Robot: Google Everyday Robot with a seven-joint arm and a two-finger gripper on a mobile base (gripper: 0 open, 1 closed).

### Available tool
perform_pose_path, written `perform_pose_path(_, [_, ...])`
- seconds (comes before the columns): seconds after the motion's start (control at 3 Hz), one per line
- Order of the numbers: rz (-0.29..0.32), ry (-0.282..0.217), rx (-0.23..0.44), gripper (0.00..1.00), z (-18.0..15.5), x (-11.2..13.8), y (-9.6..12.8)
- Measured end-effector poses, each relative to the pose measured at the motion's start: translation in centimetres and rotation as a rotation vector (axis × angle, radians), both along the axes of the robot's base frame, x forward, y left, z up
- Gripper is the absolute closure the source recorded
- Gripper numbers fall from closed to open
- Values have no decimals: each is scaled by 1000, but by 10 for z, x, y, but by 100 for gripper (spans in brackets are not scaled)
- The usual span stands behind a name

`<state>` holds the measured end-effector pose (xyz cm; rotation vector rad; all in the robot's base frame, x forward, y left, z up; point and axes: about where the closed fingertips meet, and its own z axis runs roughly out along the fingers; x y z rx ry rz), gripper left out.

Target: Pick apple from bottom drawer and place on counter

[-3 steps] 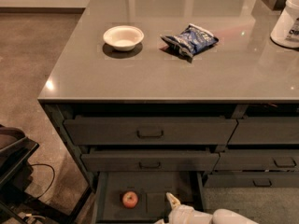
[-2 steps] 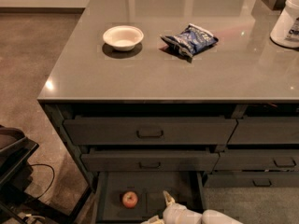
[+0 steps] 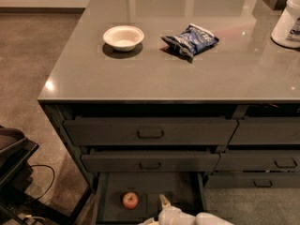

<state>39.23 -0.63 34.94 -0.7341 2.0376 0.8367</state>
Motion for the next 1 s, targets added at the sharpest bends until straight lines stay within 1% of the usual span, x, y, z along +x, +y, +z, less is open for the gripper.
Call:
perform_pose_path(0.33, [-13, 21, 49, 0, -40, 11, 21])
perform_pose_path(0.67, [-41, 64, 84, 0, -76, 24, 33])
perform_pose_path(1.0, [-54, 75, 93, 0, -85, 29, 34])
